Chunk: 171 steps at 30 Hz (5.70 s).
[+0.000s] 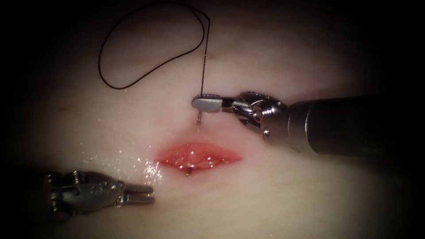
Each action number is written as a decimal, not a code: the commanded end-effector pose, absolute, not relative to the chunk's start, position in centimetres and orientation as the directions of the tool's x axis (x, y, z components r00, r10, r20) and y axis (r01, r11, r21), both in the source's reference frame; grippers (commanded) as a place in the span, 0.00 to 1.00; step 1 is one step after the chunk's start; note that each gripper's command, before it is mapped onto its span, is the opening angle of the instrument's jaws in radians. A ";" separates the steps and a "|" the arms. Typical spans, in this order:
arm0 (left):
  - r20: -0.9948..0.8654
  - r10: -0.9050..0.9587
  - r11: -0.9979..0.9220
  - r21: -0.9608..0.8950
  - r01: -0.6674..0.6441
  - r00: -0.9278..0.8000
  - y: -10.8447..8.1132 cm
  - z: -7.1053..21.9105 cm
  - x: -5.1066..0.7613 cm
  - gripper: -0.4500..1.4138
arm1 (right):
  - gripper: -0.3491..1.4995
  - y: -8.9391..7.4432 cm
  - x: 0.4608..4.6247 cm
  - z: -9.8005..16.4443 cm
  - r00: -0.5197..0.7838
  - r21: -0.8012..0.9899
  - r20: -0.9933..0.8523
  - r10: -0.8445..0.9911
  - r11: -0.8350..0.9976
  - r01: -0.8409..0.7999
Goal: Wound Closure
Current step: Throw suture into the skin above the incision with right needle holder, then pull the needle through the skin with left needle holder, then hand needle to right grippers
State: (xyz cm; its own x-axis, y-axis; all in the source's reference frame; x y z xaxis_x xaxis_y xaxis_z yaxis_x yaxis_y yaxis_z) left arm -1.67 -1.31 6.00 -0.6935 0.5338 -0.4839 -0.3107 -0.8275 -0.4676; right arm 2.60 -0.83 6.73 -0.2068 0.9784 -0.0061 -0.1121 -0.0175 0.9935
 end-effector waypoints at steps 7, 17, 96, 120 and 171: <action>-0.484 0.534 -0.827 -0.469 -0.309 -0.694 -1.4 6.1 -1.72 0.17 | 0.00 -1.4 2.87 6.6 -0.106 0.957 0.283 0.953 -0.288 -0.032; -0.483 0.536 -0.827 -0.466 -0.315 -0.692 -1.4 6.1 -1.78 0.21 | 0.00 -1.6 2.96 6.3 -0.057 0.938 0.346 0.937 -0.346 0.008; -0.789 0.599 -0.800 -0.585 -0.134 -0.136 -0.6 4.4 -2.72 0.00 | 0.05 -1.5 1.96 5.9 0.009 0.817 -0.559 0.829 0.552 -0.166; -0.943 0.046 -0.970 0.037 -0.241 -0.330 -0.6 5.1 -2.89 0.00 | 0.45 -1.0 1.90 5.6 -0.030 0.844 -0.517 0.856 0.503 -0.187; -0.914 -0.208 -0.939 0.286 -0.191 -0.349 -0.8 5.2 -3.00 0.00 | 0.83 -0.9 2.73 5.4 -0.220 0.990 -0.055 0.974 0.026 -0.135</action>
State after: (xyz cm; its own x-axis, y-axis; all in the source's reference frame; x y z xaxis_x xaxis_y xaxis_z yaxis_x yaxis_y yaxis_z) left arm -2.95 -0.72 5.17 -0.3494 -0.2084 -0.9135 -0.1920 -0.9383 0.2875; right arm 2.65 -0.87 5.31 -0.2230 0.9732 -0.0559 -0.1390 0.0250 0.9900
